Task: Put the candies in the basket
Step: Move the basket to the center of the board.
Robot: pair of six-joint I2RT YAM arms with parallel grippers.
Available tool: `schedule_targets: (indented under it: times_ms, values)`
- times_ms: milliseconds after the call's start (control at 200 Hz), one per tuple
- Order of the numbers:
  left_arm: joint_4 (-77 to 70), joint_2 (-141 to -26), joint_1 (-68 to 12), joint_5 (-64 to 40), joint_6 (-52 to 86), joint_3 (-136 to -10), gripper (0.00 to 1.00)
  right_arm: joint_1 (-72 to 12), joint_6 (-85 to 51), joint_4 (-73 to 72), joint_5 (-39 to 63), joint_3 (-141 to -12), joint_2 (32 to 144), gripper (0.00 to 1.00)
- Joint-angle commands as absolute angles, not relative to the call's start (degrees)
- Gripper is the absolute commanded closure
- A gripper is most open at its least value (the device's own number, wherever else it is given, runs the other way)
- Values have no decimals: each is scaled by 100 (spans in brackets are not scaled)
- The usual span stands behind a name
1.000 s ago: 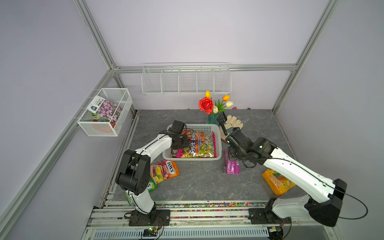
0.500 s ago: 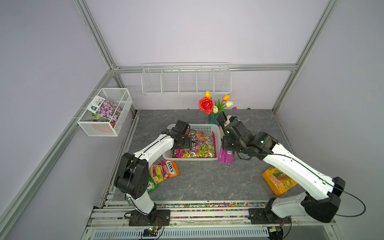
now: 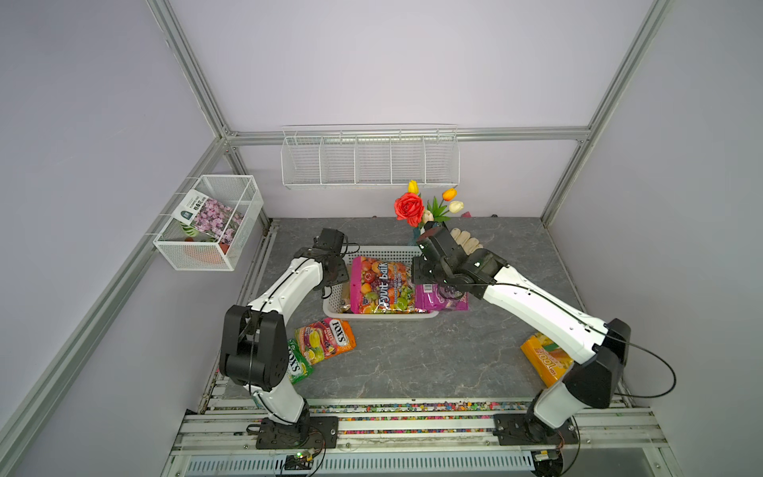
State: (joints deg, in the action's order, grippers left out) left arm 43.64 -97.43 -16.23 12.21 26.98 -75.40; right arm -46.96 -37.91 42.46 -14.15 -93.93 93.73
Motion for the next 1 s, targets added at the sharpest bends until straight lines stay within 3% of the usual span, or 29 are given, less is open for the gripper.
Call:
schedule_targets:
  times_ms: [0,85,230,270,365,495,995]
  values:
    - [4443,-9804,-1504,1450,2823,-7603,33,-4729,-3850,3640,-1266,-9606,9386,100]
    - [4270,-9863,-1429,1287,2636,-7532,36,-4727,-3828,3637,-1265,-9588,9387,100]
    - [4100,-10225,-1309,272,2137,-7511,59,-4728,-3799,3690,-1291,-9571,9388,100]
    - [4014,-10276,-1305,-60,1923,-7486,70,-4727,-3797,3712,-1301,-9555,9371,100]
    - [3992,-10353,-1352,-355,1697,-7481,74,-4724,-3841,3727,-1250,-9492,9335,100]
    - [4043,-10385,-1481,-553,1435,-7417,94,-4732,-3961,3736,-1126,-9388,9258,100]
    - [4010,-9900,-2189,-560,1034,-6891,100,-4761,-4340,3664,-1471,-8771,8657,100]
